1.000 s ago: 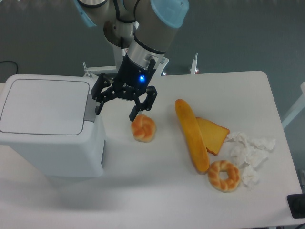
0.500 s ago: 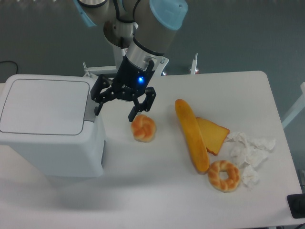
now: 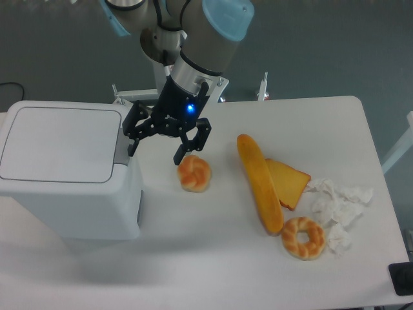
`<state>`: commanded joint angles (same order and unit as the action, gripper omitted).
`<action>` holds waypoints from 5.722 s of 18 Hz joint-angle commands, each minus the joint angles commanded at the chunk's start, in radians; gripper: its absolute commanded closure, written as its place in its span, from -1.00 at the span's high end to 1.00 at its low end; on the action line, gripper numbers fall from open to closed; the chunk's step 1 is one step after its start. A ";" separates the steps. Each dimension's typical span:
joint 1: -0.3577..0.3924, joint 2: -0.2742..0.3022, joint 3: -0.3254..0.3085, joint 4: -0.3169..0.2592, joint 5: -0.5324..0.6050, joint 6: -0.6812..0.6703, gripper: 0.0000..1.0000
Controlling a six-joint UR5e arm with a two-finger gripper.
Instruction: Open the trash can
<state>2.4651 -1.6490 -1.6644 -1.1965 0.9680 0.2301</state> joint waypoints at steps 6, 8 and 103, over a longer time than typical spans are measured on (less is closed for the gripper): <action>0.000 0.000 0.000 0.000 0.000 0.000 1.00; 0.000 0.000 0.000 0.000 0.002 0.000 1.00; 0.032 0.032 0.117 0.028 0.135 0.522 1.00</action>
<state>2.4973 -1.6168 -1.5478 -1.1689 1.1029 0.7524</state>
